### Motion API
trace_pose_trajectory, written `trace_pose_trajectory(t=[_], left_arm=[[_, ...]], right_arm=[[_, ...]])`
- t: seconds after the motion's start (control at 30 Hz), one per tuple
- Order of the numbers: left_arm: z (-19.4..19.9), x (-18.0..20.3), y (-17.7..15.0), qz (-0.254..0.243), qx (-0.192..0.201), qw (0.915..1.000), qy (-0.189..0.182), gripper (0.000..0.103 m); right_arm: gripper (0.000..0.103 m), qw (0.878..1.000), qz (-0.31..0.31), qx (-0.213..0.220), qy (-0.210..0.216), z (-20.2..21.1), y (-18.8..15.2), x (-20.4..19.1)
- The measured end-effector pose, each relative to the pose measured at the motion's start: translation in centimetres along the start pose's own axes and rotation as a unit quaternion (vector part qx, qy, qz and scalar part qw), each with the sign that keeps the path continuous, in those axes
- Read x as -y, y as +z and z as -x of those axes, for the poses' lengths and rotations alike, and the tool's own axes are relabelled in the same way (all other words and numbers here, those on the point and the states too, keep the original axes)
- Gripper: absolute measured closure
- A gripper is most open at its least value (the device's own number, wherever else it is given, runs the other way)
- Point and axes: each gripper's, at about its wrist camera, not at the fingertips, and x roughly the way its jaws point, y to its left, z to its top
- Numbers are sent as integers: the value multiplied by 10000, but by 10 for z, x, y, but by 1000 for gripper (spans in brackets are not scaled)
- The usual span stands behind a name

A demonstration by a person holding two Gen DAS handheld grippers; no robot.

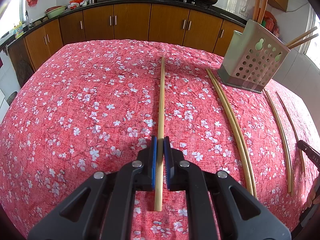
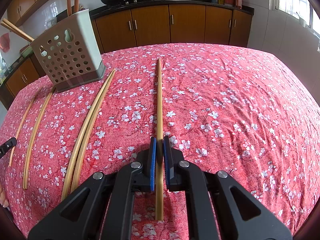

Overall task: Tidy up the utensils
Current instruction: 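Hold the grasped chopsticks on the cloth with both tools, then lift the left tool's chopstick upright over the holder while the right tool lifts its own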

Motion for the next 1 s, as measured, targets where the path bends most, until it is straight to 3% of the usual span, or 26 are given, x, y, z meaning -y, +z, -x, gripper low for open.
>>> trace_pose_trajectory(t=[0.6,0.7,1.0], left_arm=[[2,6,-2,-165,-8,9998,67,95],[5,5,-2,-167,-69,9998,-70,95],[65,-1,17,-182,734,9964,-380,95]], right_arm=[[95,10000,13,21,20,2,0,2],[95,9999,31,120,7,9,-1,3],[95,9949,-174,997,-19,65,20,18]])
